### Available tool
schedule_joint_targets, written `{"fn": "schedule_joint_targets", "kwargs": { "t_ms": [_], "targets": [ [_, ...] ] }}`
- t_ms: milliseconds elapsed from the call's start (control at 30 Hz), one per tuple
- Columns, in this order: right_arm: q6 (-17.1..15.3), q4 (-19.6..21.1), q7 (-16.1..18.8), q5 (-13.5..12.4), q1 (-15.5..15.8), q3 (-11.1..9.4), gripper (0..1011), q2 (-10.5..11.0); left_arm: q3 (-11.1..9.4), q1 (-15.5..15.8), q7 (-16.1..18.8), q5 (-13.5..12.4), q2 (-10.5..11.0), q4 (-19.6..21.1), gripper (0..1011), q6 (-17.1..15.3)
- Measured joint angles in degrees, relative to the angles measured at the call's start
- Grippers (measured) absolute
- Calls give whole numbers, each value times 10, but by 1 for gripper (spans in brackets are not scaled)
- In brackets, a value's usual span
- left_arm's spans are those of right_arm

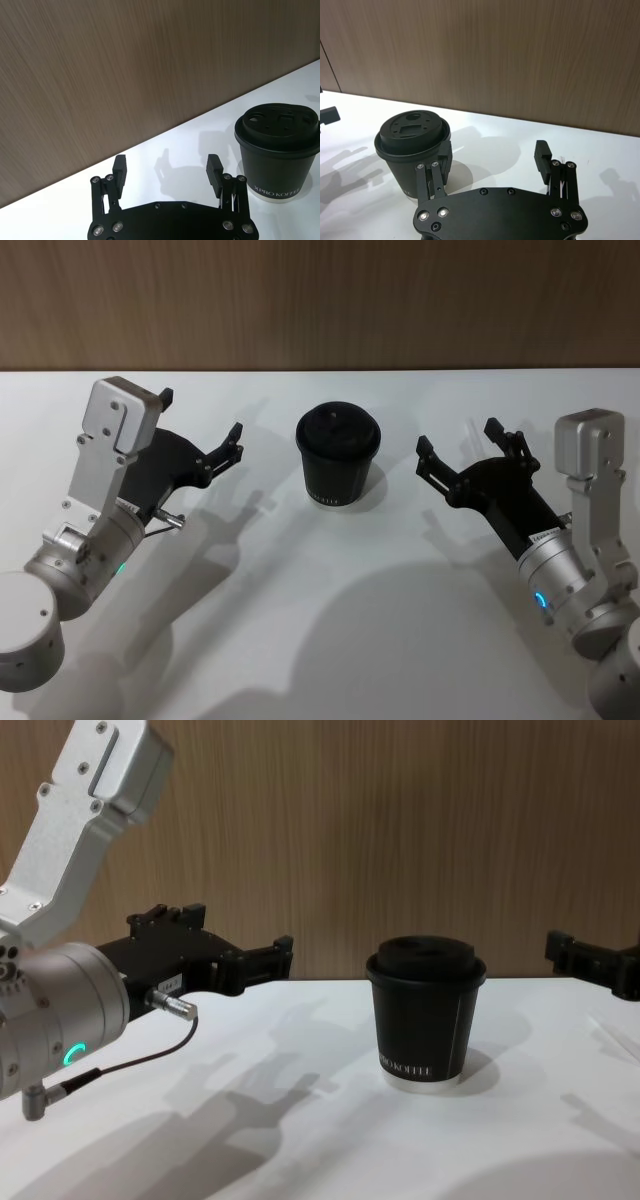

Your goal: Pick up the straw with one hand, pass it to the other hand, and insert it into the cup.

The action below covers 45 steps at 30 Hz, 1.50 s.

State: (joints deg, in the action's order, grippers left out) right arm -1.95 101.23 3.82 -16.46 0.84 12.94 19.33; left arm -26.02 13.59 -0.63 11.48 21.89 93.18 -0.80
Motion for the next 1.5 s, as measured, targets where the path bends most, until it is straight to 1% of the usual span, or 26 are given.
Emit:
{"fn": "schedule_joint_targets", "kwargs": {
  "t_ms": [400, 600, 767, 967, 1233, 1500],
  "targets": [
    [-1, 0, -1, 2, 0, -2, 1002, 0, 0, 0, 0, 0, 0, 0, 1003, 0],
    [-9, -1, -12, 14, 2, -9, 1004, 4, 0, 0, 0, 0, 0, 0, 1002, 0],
    [-21, -4, -26, 28, 5, -19, 1003, 9, 0, 0, 0, 0, 0, 0, 1003, 0],
    [-30, -10, -33, 36, 5, -26, 1003, 11, 0, 0, 0, 0, 0, 0, 1003, 0],
    [-38, -25, -31, 35, 0, -30, 1004, 8, 0, 0, 0, 0, 0, 0, 1002, 0],
    [-47, -44, -22, 28, -10, -33, 1003, -1, 0, 0, 0, 0, 0, 0, 1003, 0]
  ]
}}
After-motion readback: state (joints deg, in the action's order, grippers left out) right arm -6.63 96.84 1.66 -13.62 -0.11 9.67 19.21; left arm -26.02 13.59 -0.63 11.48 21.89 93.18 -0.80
